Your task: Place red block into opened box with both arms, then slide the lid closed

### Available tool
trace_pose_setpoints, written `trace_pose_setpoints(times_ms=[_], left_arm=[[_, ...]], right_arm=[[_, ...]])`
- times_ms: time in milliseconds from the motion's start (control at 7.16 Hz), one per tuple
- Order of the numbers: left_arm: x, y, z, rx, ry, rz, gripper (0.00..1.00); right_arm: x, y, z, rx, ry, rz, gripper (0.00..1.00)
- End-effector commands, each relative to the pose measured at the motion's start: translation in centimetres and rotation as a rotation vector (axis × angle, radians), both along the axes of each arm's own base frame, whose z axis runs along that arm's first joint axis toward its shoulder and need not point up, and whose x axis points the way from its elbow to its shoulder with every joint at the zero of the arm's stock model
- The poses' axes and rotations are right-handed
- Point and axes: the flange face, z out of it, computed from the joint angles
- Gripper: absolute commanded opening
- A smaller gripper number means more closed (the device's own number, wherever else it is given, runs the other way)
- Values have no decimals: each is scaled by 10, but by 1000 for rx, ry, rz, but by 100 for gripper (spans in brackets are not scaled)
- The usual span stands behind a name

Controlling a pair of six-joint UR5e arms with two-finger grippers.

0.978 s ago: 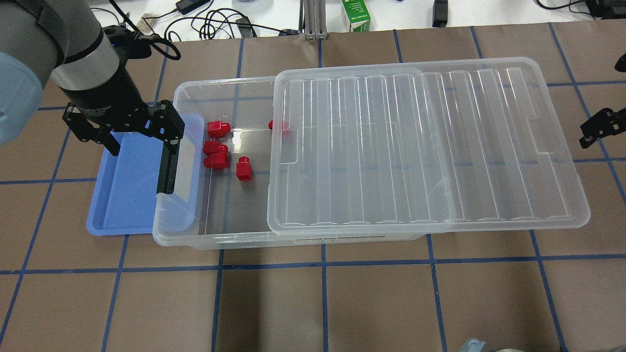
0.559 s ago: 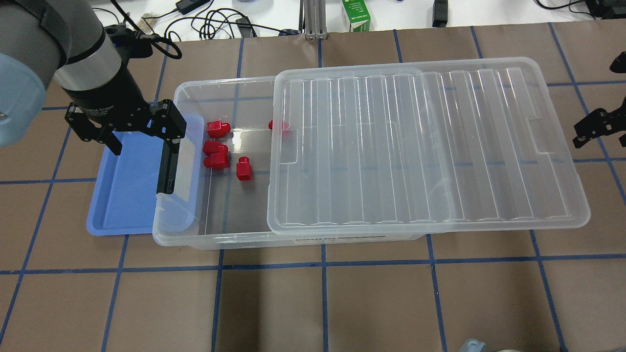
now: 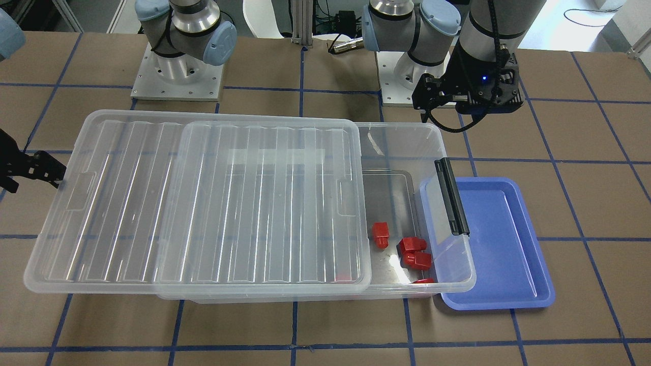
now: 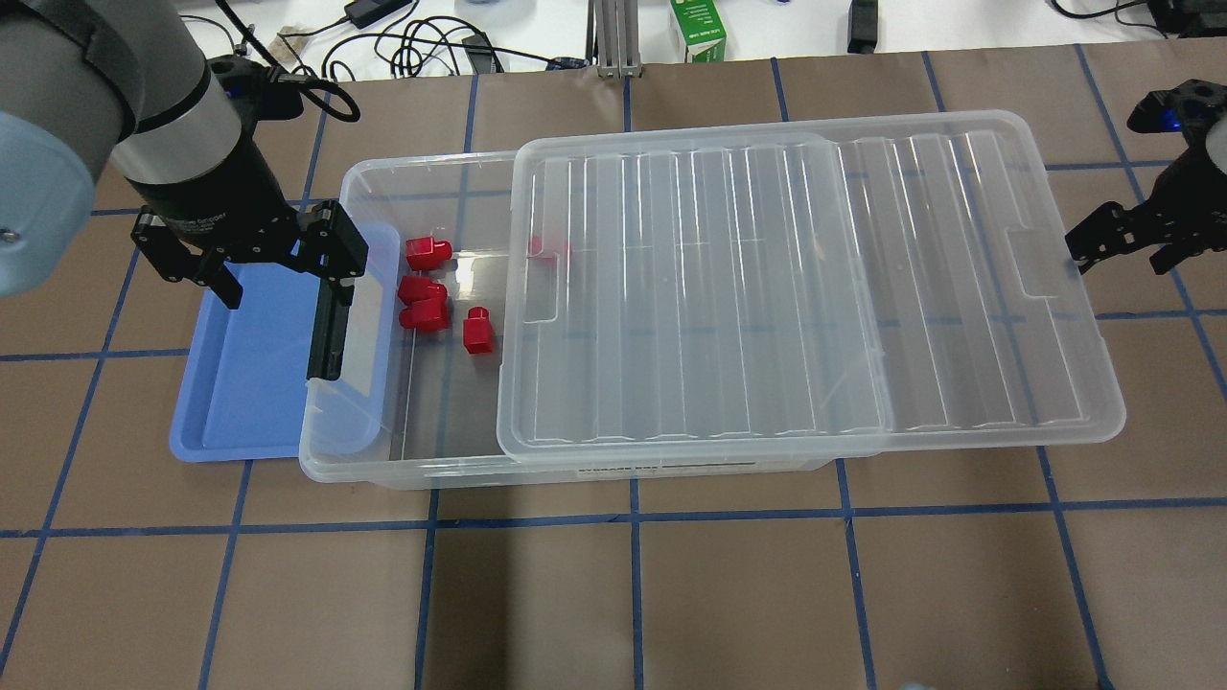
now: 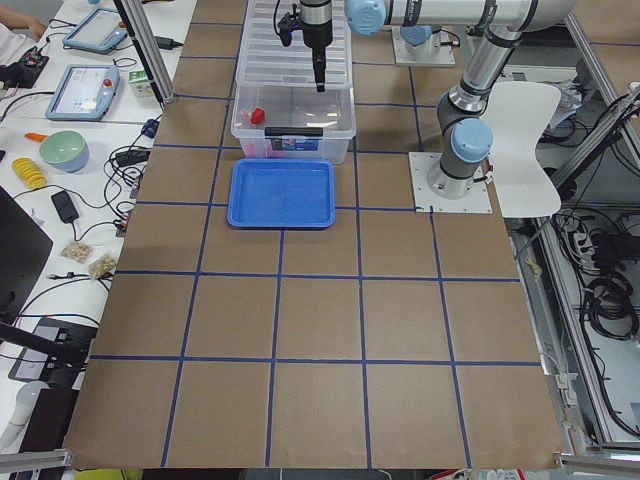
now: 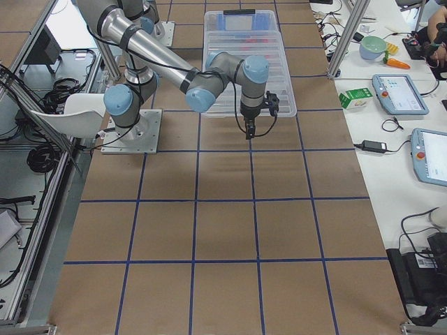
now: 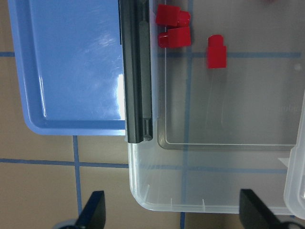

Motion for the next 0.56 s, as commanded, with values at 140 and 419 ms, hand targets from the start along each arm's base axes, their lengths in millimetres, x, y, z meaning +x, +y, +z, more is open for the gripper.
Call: trace_pose_setpoints(times_ms=[140, 419], left_arm=[[0, 2, 2, -4, 3, -1, 100], [0, 2, 0, -1, 3, 6, 100]], right_arm=[[52, -10, 2, -5, 0, -30, 100], [89, -14, 4, -10, -1, -71, 100]])
